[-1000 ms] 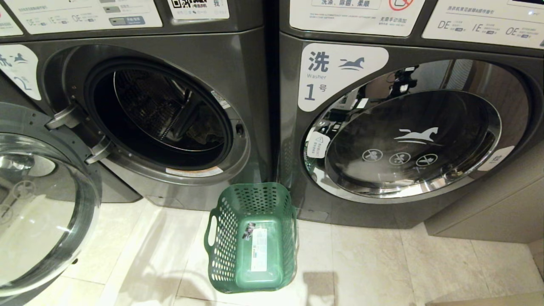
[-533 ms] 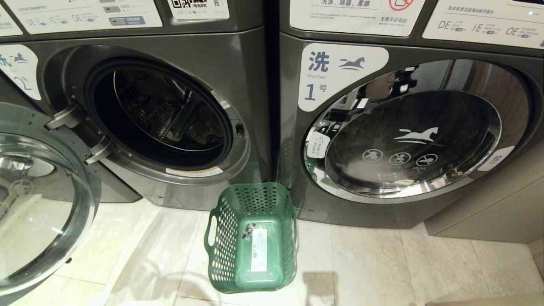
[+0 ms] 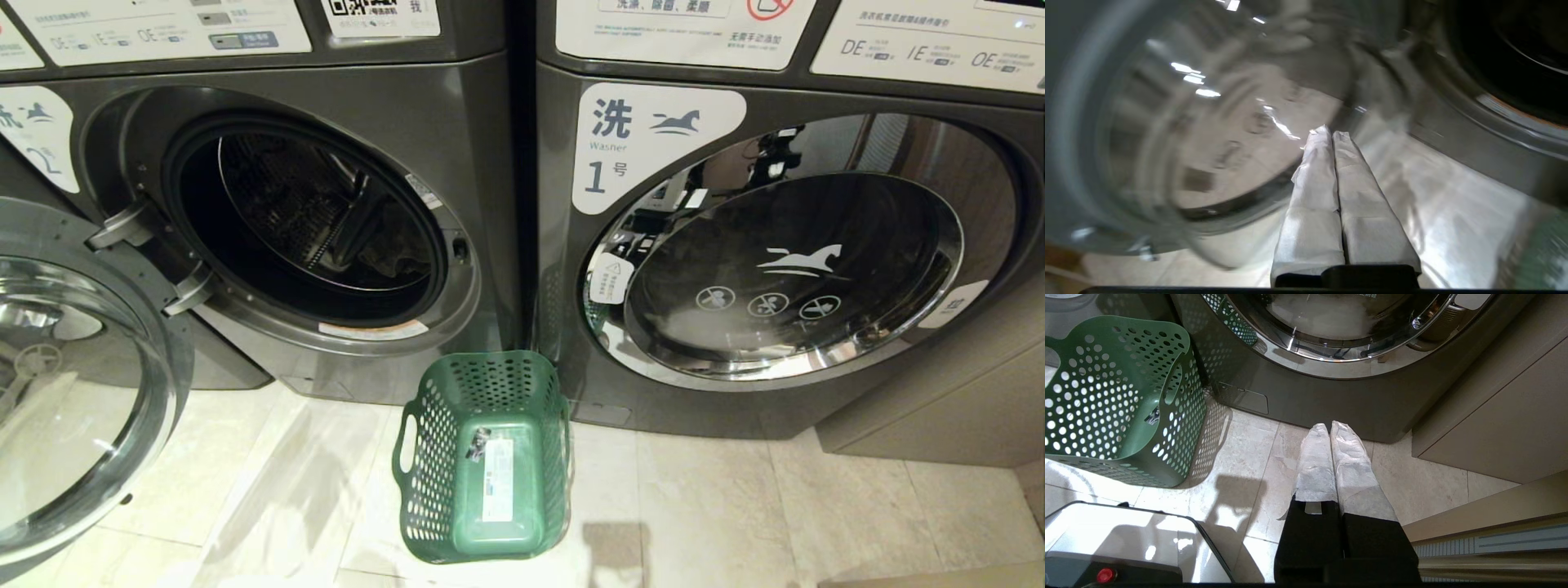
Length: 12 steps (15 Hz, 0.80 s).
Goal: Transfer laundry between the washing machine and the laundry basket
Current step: Pick a cloth and place it into the basket
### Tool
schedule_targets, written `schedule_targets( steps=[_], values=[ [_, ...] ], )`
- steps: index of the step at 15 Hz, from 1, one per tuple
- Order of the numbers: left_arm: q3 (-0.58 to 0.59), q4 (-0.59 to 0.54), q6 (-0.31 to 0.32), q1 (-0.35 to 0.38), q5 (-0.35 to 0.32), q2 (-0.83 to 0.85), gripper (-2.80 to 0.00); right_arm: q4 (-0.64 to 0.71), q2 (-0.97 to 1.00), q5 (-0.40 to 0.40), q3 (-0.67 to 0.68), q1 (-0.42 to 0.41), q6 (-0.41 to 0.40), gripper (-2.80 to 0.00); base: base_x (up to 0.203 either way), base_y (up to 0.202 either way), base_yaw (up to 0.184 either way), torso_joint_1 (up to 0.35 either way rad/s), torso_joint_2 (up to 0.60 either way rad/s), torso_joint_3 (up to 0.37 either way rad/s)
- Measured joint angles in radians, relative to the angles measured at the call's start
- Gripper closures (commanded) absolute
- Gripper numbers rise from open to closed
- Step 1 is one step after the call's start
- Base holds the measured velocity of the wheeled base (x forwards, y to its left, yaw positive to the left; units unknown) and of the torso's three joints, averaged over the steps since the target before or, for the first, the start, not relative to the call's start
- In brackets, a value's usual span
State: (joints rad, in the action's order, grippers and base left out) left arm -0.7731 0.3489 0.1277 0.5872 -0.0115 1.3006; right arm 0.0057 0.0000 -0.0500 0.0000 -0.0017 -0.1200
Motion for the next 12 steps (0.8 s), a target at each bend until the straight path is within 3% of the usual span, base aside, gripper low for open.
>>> schedule_targets(
  steps=[3, 5, 7, 10, 12],
  values=[
    [0.118, 0.055, -0.038, -0.247, 0.0, -0.005, 0.0, 0.0, 0.0, 0.0, 0.0, 0.0, 0.0, 0.0, 0.0, 0.0, 0.0, 0.0, 0.0, 0.0],
    [0.183, 0.138, -0.074, -0.348, -0.012, 0.03, 0.0, 0.0, 0.0, 0.0, 0.0, 0.0, 0.0, 0.0, 0.0, 0.0, 0.0, 0.0, 0.0, 0.0],
    [0.216, 0.228, -0.086, -0.386, -0.081, 0.062, 0.0, 0.0, 0.0, 0.0, 0.0, 0.0, 0.0, 0.0, 0.0, 0.0, 0.0, 0.0, 0.0, 0.0],
    [0.267, 0.24, -0.086, -0.404, -0.192, 0.071, 0.0, 0.0, 0.0, 0.0, 0.0, 0.0, 0.0, 0.0, 0.0, 0.0, 0.0, 0.0, 0.0, 0.0],
    [0.305, 0.24, -0.081, -0.418, -0.223, 0.054, 0.0, 0.0, 0.0, 0.005, 0.0, 0.0, 0.014, 0.0, 0.0, 0.0, 0.0, 0.0, 0.0, 0.0]
  ],
)
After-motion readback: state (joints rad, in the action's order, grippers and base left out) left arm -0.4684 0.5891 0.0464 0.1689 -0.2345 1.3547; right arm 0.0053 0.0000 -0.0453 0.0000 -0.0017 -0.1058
